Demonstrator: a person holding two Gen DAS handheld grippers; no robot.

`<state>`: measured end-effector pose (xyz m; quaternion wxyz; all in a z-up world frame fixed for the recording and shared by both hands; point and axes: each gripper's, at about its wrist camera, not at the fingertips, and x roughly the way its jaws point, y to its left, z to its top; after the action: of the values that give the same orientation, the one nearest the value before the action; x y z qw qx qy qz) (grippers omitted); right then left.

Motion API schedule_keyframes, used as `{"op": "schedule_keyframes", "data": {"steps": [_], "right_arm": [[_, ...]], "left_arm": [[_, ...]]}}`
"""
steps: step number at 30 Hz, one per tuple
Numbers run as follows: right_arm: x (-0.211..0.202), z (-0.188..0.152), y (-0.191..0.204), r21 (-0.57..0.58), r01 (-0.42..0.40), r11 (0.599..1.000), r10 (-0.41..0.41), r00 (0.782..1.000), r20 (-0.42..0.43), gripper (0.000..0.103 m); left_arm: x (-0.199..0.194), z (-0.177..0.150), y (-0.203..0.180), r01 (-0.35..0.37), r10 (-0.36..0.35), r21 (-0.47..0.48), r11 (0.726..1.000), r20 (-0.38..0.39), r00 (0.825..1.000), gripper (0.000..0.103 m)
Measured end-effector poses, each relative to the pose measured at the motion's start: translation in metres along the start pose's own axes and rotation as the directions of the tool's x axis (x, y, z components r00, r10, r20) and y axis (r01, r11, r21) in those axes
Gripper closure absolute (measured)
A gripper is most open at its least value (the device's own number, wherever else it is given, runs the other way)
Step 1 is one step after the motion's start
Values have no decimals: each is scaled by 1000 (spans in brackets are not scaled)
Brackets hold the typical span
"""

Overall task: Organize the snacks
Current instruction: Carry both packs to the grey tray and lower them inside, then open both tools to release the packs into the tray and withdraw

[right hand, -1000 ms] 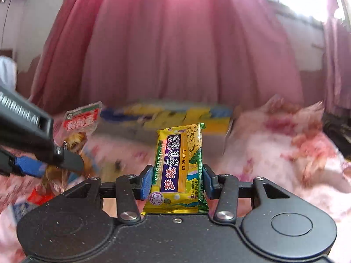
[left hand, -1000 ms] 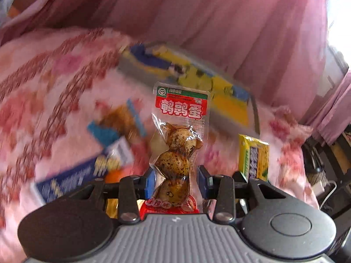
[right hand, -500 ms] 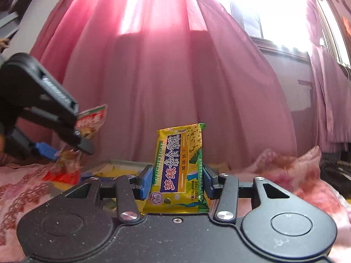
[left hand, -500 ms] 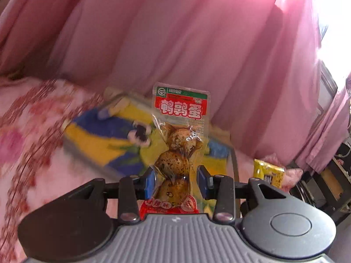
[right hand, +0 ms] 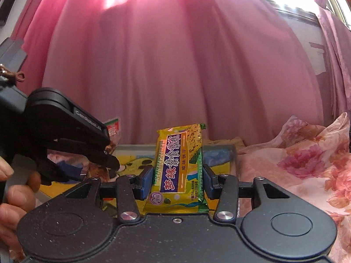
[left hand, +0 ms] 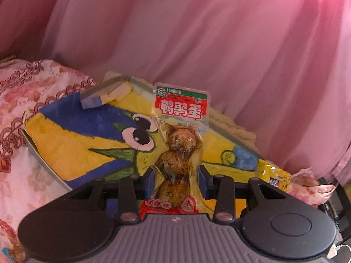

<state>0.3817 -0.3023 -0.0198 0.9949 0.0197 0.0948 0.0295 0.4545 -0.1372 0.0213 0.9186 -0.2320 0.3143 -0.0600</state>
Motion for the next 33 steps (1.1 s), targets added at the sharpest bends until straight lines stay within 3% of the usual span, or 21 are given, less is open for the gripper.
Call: {"op": "schedule_keyframes", "data": {"steps": [10,18,19,21,23,30,33], "right_arm": [[17,-8,4,4,-2,1000,2,995,-103,54],[17,-4,6,-7,-4,1000,4,995,-99,53],[16,-3,7,-9,-7,1000,6,995,-96,52],[13,0,8,-15,-8,1000,6,996,-87,44],[10,3,9,-23,-6,1000,4,997,-75,39],[-25,25,11,-39,20,999,-20,1000,-6,11],[-50,35,12,-36,34,999,-33,998,45,1]], "left_arm": [[9,-2,0,-54,56,39,998,-31,998,59],[12,-4,3,-87,89,46,995,-47,995,54],[11,-4,2,-88,91,50,995,-45,995,53],[7,-4,1,-89,91,56,994,-32,995,34],[-3,-2,-2,-92,92,66,994,1,996,23],[-52,6,-8,-84,71,121,989,110,991,2],[-79,7,-7,-89,68,122,989,166,984,0]]}}
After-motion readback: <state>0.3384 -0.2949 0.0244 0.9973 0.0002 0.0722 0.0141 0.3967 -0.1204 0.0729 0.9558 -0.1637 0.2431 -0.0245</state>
